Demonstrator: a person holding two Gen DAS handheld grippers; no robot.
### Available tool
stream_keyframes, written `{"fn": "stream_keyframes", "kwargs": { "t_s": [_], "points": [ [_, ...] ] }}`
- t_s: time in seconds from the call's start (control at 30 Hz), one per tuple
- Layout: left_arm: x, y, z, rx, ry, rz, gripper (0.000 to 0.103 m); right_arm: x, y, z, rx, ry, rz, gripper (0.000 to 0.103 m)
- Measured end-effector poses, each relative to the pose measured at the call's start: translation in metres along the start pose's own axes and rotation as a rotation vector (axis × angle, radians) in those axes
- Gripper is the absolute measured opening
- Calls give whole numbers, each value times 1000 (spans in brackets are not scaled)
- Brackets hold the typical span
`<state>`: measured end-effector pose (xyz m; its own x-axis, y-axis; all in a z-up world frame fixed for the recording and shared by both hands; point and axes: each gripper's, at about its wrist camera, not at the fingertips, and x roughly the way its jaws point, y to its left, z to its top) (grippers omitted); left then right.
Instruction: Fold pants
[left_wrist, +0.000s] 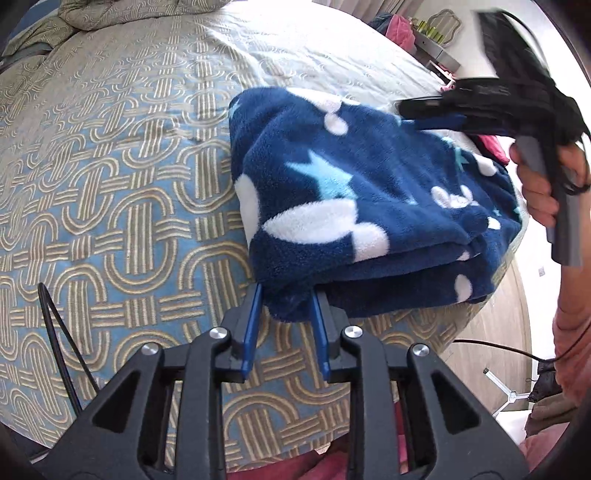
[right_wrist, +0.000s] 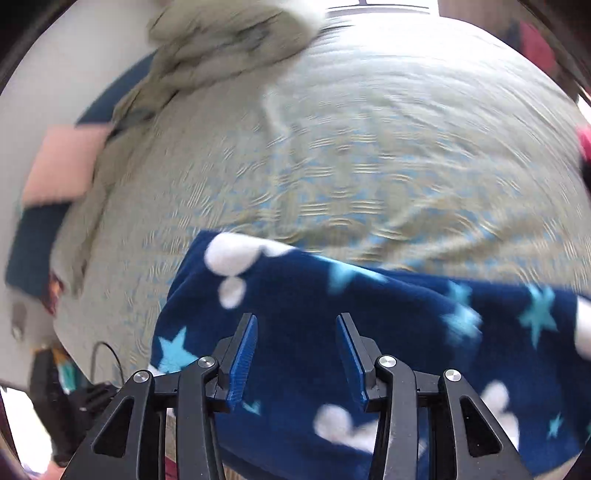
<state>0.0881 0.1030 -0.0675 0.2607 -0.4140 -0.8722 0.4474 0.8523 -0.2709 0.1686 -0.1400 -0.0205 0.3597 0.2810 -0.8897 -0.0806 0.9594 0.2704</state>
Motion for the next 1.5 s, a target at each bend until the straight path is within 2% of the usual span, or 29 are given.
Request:
{"fn": "stream_keyframes", "kwargs": {
  "t_s": [0.1, 0.2, 0.27, 0.4, 0.5, 0.53, 0.6, 0.67, 0.8, 0.9, 1.0, 1.1, 1.13, 1.23, 1.3, 1.33, 1.4, 1.43, 1.5],
  "points": [
    [-15, -5, 7, 14, -45, -53, 28, 29, 41, 16, -100, 64, 52, 45],
    [-16, -11, 19, 52, -86, -61, 31, 58, 67, 29, -141, 140, 89, 45],
    [-7, -12, 26, 57, -86, -86, 31, 80, 81, 34, -159, 175, 50, 45],
    [34, -2, 21, 32, 18, -133, 31, 110, 87, 44, -172, 192, -40, 44],
    [35, -2, 11, 44, -20, -133, 31, 117, 77, 59, -151, 109, -88, 44],
    [34, -1, 10, 42, -16, -133, 31, 121, 71, 63, -140, 94, -134, 44],
    [29, 0, 9, 36, -1, -133, 31, 124, 60, 63, -95, 124, -165, 44],
    [22, 0, 7, 44, 5, -124, 31, 105, 47, 53, -38, 115, -71, 44],
    [2, 1, 11, 33, -2, -123, 31, 41, 33, 12, -56, 38, 51, 45],
    [-15, -6, 21, 35, -47, -147, 31, 26, 20, -27, -37, 76, 131, 45],
    [-9, -22, 29, 51, -55, -129, 37, 43, -6, -60, -17, 134, 56, 44],
    [27, -28, 32, 74, 33, -41, 37, 25, -29, -73, 57, 64, 128, 43],
    [37, -27, 28, 73, 55, -26, 37, 14, -41, -75, 86, 43, 122, 43],
    [31, -37, 25, 100, 36, -4, 37, -10, -85, -83, 162, -40, 35, 44],
    [27, -45, 27, 99, 46, 8, 37, -13, -120, -87, 262, -41, 111, 42],
    [23, -49, 29, 98, 45, 2, 37, -18, -141, -91, 352, -50, 144, 39],
    [13, -59, 35, 100, 30, -26, 37, -31, -163, -96, 424, -82, 209, 38],
    [10, -67, 39, 108, 23, -28, 37, -37, -165, -101, 431, -95, 214, 38],
    [6, -77, 47, 137, 18, -44, 38, -53, -176, -110, 441, -132, 168, 41]
  ]
}}
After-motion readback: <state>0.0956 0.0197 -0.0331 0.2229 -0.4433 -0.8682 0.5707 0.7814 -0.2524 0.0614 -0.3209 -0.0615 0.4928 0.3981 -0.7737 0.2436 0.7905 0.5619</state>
